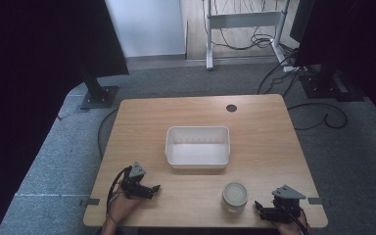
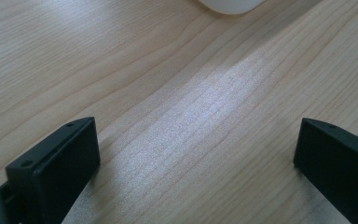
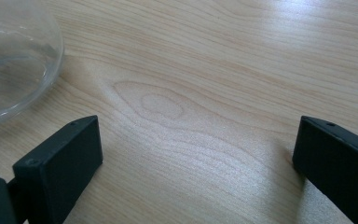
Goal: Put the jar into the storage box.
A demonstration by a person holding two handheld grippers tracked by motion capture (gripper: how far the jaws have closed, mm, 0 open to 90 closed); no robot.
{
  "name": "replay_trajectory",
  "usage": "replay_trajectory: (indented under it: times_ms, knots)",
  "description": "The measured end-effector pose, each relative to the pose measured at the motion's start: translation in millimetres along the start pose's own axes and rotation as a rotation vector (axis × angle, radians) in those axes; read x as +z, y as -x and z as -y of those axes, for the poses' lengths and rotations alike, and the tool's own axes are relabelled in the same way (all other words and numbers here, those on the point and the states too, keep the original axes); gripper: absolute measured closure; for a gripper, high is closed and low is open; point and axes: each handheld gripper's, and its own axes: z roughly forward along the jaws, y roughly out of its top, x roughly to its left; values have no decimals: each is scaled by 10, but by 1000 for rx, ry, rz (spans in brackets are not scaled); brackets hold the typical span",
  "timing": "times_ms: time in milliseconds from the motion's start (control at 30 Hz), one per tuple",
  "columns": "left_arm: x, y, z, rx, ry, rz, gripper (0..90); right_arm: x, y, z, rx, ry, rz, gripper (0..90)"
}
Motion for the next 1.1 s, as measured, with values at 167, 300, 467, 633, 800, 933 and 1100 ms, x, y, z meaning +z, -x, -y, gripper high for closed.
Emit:
replay_trajectory:
  times_ms: [167,300,467,633,800,933,1100]
  knots:
    - [0,0,0,0,0,0,0,-3,-2,-7,0,-9,0,7]
    - [0,0,0,0,0,0,0,-8,-2,-9,1,-15,-1,8]
    - [0,0,0,0,0,0,0,-21,4,-8,6,-19,-3,8]
    - [0,0,0,0,0,0,0,-43,4,-1,9,-23,-7,8]
    - [0,0,0,0,0,0,0,-81,0,-5,13,-16,-11,7]
    - [-1,1,0,-1,0,-1,0,-115,-11,-26,11,-9,-17,4]
    - [-1,2,1,-1,0,-1,0,-144,-31,-52,8,-9,-28,0]
